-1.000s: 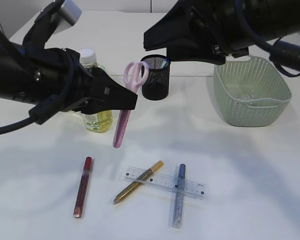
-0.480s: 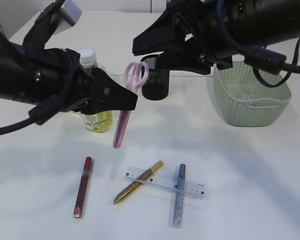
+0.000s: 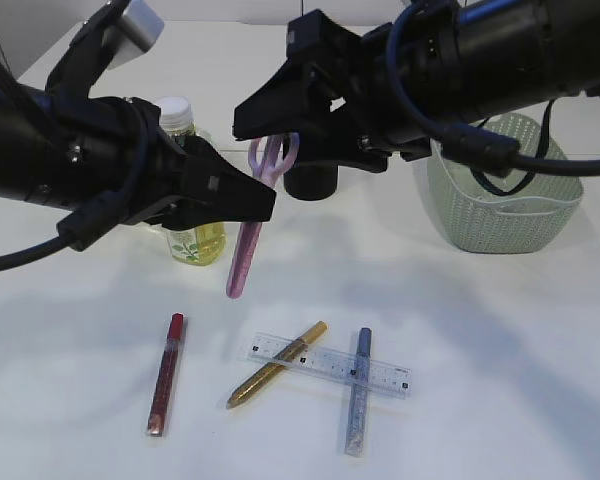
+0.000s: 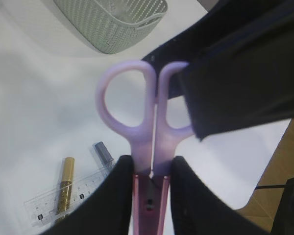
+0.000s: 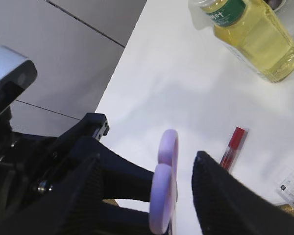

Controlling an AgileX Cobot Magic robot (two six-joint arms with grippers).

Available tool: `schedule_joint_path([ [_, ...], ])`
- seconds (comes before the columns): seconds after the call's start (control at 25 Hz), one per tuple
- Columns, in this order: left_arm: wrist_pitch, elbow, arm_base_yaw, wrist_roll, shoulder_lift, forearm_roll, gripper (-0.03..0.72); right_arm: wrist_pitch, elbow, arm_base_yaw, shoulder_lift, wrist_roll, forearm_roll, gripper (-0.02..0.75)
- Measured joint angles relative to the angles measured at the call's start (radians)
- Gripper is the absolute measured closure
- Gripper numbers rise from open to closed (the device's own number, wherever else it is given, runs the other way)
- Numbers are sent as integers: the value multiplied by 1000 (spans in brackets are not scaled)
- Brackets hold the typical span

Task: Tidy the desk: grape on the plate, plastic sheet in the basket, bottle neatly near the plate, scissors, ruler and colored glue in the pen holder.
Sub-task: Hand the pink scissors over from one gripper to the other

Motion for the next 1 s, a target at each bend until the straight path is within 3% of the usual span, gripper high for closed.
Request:
schedule_joint_path([
  [0.4,0,0,0,0,0,0,524,-40,0,17,31,-9,0,308],
  [0.72,-2,0,0,0,0,0,524,-28,0,17,31,-16,0,493],
  [1.0,-3,0,0,2,0,0,524,-19,0,17,36,-17,-2,603],
])
